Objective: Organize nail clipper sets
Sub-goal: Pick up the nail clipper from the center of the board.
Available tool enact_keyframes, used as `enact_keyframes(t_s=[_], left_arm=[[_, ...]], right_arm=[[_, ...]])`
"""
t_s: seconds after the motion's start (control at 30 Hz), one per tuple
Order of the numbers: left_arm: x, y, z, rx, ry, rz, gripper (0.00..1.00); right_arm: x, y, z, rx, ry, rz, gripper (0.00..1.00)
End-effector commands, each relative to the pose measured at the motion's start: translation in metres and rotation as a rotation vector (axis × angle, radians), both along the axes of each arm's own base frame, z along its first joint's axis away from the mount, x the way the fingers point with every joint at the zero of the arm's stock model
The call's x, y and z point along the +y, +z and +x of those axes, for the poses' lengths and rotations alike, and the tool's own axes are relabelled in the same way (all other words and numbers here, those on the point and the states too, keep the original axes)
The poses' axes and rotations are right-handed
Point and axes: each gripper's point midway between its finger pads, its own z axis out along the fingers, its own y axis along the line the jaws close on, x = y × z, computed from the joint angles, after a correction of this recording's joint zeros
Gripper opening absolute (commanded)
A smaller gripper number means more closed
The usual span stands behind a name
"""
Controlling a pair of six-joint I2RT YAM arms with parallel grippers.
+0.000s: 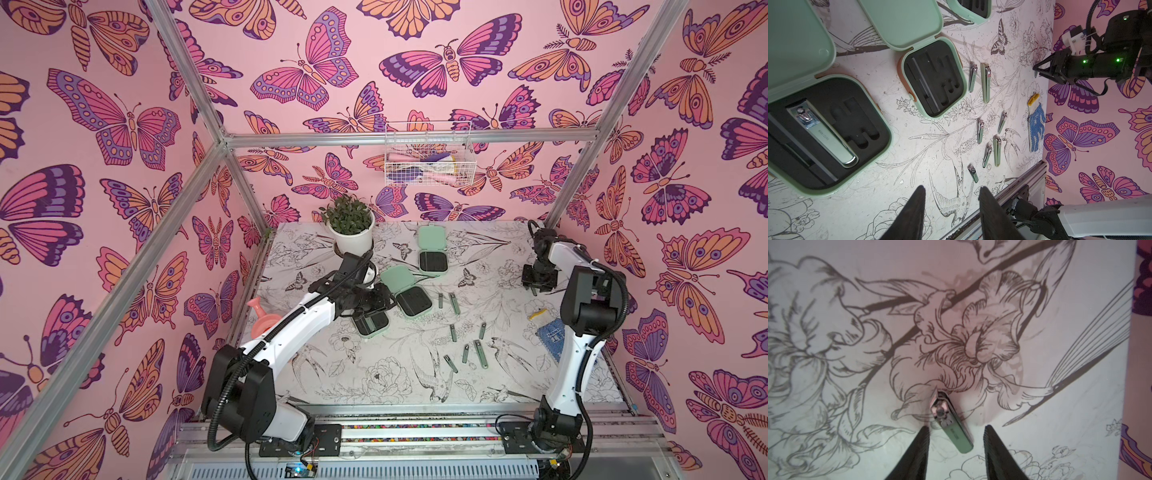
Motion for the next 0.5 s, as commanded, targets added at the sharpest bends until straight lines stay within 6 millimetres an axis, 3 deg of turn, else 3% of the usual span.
enact_keyframes(t_s=[0.0, 0.47], left_arm=[[0.000, -0.001, 0.001, 0.009, 0.005, 0.015, 0.45], [0.001, 0.000, 0.000, 0.005, 0.003, 0.023, 0.45]], right_arm=[[-0.006, -0.008, 0.000, 0.019, 0.000, 0.012, 0.45], [-0.006, -0.020, -0.004, 0.048, -0.011, 0.053, 0.24]])
